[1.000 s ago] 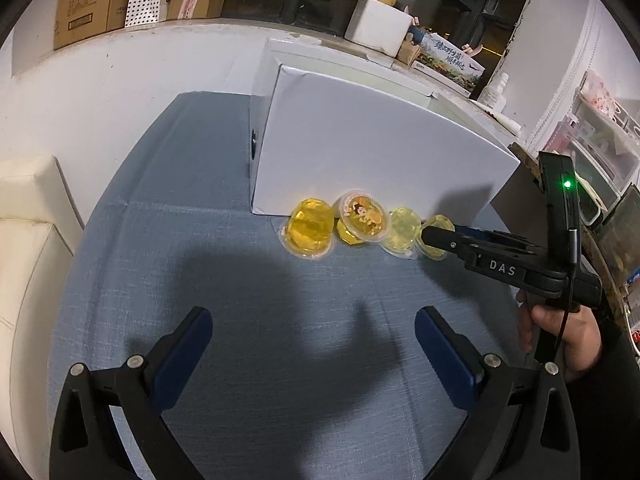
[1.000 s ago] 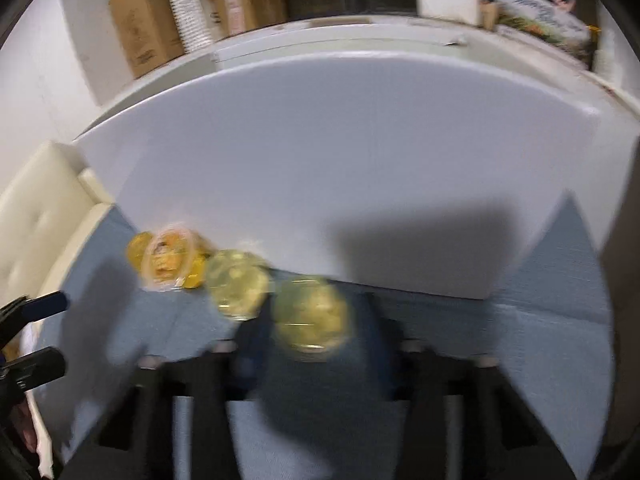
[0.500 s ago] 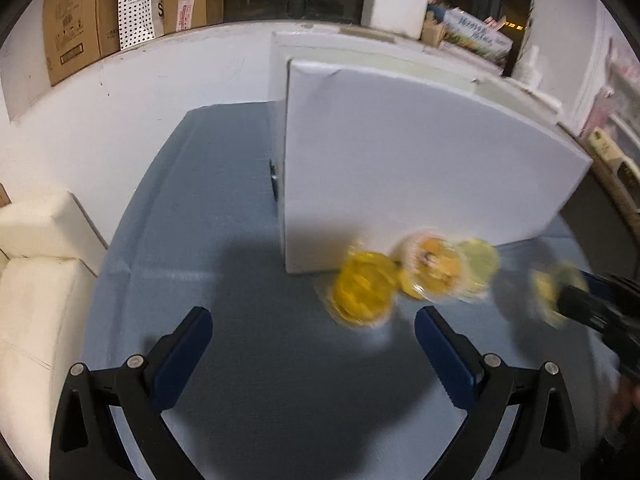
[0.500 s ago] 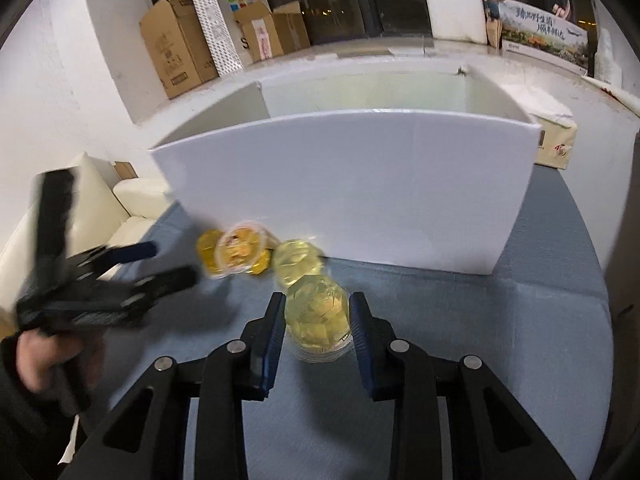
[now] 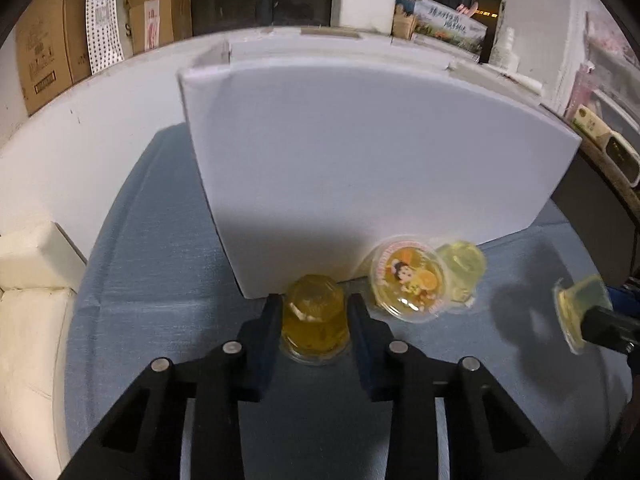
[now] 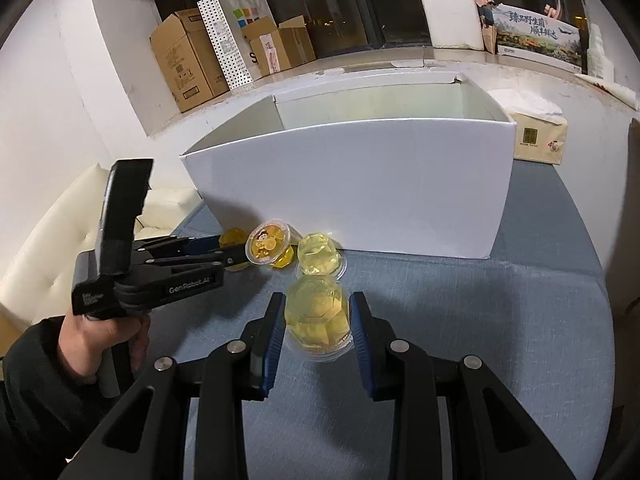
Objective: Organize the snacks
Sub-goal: 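Grasp a clear jelly cup with the right tool while the left tool grasps a yellow cup, then lower both jelly cups into the white box and open both tools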
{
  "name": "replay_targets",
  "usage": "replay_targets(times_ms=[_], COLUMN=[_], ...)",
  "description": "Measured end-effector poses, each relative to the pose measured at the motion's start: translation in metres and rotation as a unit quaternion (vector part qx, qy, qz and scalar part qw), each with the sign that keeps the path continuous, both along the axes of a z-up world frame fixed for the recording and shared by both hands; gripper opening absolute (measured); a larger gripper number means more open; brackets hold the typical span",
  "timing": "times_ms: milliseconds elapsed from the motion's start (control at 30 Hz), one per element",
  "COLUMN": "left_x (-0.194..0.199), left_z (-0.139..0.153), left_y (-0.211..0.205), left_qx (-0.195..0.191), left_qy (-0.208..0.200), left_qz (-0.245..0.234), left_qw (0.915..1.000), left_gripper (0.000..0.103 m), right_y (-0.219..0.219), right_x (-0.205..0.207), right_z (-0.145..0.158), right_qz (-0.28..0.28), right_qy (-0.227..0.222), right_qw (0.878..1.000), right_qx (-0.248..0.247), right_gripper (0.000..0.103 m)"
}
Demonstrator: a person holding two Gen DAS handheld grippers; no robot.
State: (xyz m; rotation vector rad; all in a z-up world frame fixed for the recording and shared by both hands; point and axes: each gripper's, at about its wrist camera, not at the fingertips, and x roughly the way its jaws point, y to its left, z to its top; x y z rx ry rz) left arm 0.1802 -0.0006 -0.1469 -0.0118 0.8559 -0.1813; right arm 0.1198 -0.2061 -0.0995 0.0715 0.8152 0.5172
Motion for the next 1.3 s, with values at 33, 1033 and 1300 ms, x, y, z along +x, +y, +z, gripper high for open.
replay_targets(times_ms=[33,1033,1300], left_x=[-0.004,0.069,0.064], left_z=[0.002,0.125,0.119], left_y=[0.003,-0.017,-0.01], left_qx=[-0.018,-0.032,-0.024], left_qy=[-0.002,-0.097,-0.098], left_qz=[-0.003,-0.048,-0.03], left_qw=[0.9998,0.9936,0.9945], left_gripper=[0.037,0.052,0.103], right_y=[-0.001,-0.002,-0.018], right_x=[-0.002,0.132,0.131], right_z=[0.001,0.094,0.086], right_qz=[0.0,-0.041,-0.068], right_qy=[-0.002,-0.047,-0.04], right_qw=[1.0,0.997,0.997], right_qx=[0.001,-0.033,-0.017], right_gripper=[0.035,0.039,0.093])
